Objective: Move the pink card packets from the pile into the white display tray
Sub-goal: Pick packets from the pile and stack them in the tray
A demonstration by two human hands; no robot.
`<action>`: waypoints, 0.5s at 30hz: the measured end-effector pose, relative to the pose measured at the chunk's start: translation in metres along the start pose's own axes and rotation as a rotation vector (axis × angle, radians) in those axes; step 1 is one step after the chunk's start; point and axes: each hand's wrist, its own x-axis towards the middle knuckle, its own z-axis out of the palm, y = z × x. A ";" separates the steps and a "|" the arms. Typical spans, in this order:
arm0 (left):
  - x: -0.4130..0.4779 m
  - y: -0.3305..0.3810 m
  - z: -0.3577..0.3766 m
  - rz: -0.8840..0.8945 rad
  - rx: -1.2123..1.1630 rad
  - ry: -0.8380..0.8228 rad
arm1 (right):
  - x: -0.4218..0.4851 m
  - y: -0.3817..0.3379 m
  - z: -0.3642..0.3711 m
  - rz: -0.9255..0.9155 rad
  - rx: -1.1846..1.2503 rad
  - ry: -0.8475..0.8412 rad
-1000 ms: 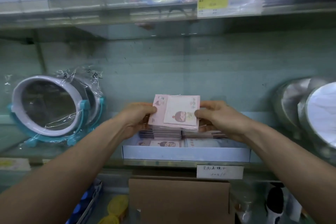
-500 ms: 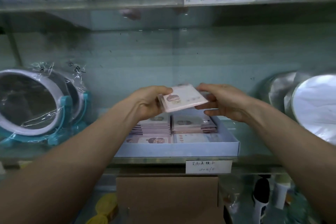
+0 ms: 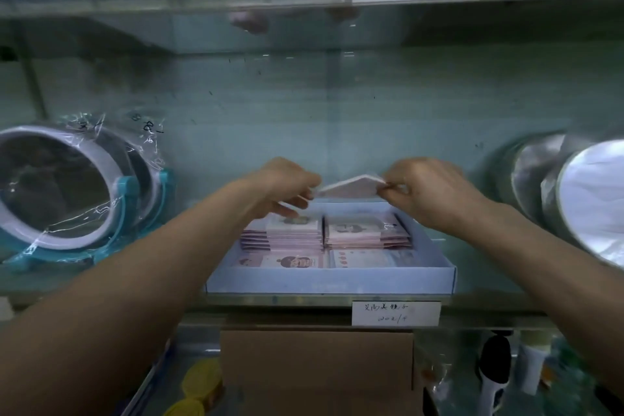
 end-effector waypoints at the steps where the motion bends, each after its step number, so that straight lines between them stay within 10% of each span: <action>1: -0.004 -0.005 -0.006 0.023 0.075 -0.011 | 0.000 0.001 0.000 0.013 -0.084 -0.047; 7: -0.029 -0.031 -0.018 0.080 0.708 -0.229 | 0.006 -0.005 0.016 -0.046 -0.195 -0.203; 15: -0.040 -0.031 -0.017 -0.008 0.985 -0.354 | 0.013 -0.029 0.032 -0.018 -0.133 -0.513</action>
